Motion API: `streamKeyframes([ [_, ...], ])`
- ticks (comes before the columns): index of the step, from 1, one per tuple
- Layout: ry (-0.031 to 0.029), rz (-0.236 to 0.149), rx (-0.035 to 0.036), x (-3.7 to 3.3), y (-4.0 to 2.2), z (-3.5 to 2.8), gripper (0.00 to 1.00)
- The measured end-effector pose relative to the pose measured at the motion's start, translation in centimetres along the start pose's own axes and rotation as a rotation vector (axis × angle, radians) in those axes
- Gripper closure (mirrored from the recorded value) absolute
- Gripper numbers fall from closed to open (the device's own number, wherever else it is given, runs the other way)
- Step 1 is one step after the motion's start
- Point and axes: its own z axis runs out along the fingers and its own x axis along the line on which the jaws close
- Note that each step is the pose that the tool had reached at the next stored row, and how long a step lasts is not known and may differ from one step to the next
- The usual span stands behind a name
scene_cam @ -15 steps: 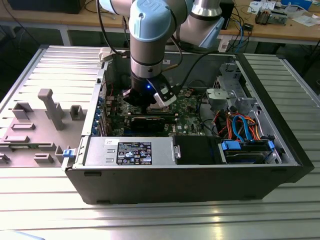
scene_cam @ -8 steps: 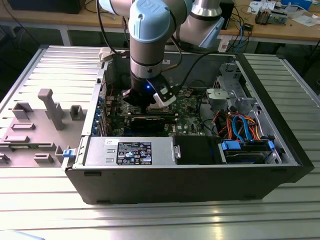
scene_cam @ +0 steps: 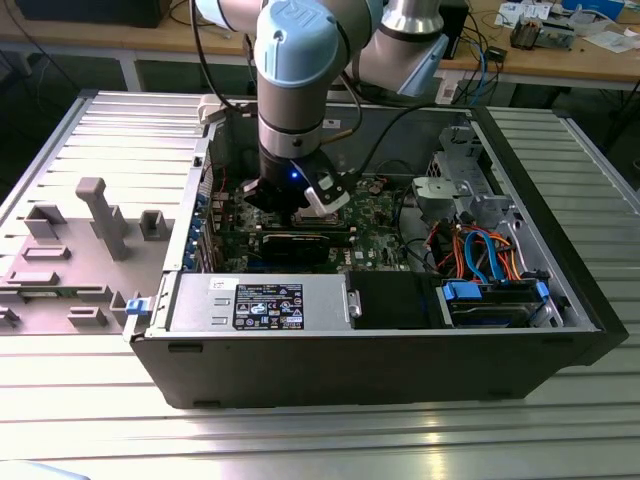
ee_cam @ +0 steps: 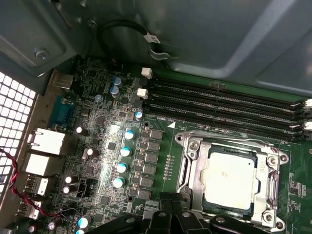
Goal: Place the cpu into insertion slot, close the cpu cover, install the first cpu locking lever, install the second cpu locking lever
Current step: 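Install the second cpu locking lever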
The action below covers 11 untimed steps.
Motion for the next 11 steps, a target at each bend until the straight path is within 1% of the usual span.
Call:
streamKeyframes([
  [2, -0.0007, 0.000, -0.0030, 0.01, 0.01, 0.02, 0.89],
  [8, -0.0008, 0.000, -0.0032, 0.02, -0.04, 0.03, 0.89],
  [9, -0.0016, 0.000, -0.0073, 0.11, -0.02, 0.07, 0.89],
  [10, -0.0032, 0.004, -0.0112, 0.19, -0.15, 0.09, 0.89],
  [11, -0.0032, 0.004, -0.0111, 0.19, -0.05, -0.65, 0.89],
])
